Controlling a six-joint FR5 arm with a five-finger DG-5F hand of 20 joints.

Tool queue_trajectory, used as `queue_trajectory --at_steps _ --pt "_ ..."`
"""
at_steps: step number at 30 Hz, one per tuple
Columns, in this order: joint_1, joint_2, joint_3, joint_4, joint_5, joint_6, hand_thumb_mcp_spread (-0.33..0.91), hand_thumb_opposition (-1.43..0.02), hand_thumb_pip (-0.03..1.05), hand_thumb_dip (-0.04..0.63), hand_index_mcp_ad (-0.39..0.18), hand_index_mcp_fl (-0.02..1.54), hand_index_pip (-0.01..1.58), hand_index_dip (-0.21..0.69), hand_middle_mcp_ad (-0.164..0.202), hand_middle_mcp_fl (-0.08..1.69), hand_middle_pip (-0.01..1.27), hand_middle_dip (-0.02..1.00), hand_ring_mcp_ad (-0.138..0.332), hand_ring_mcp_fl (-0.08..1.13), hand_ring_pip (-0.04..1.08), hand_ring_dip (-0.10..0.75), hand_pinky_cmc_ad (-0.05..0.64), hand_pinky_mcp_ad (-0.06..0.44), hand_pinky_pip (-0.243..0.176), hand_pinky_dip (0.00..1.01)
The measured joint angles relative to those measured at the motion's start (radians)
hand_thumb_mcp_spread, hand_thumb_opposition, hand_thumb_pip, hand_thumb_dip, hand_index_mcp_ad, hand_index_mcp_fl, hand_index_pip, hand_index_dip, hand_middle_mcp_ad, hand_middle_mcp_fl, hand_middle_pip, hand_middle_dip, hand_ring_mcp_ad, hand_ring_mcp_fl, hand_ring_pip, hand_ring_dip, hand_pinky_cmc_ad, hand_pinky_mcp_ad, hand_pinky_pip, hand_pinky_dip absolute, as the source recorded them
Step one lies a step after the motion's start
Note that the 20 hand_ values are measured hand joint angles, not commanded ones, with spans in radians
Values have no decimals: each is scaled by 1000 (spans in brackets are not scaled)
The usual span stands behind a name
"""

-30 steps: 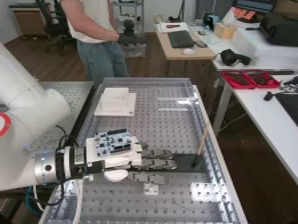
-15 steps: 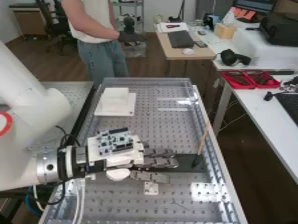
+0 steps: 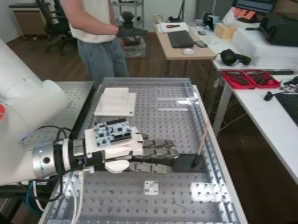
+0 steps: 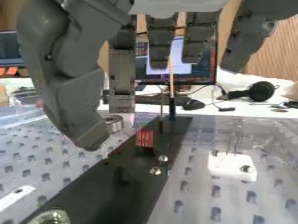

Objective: Grab the bearing and place it in the white container

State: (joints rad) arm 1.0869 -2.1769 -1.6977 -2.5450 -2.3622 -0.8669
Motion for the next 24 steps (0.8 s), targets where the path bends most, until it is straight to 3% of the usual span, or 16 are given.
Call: queue_trajectory --at_steps 12,17,24 --pt "-1 125 -62 -53 -27 -16 415 -864 581 332 -136 354 1314 87 44 52 136 188 117 14 91 75 360 284 -73 176" --pt "28 227 -134 -99 -3 -56 415 -864 581 332 -138 354 1312 87 42 52 136 188 115 14 94 75 363 281 -72 176" --pt "110 353 -250 -99 79 -62 415 -864 581 332 -138 360 1300 87 37 51 136 188 96 14 94 75 363 281 -65 178"
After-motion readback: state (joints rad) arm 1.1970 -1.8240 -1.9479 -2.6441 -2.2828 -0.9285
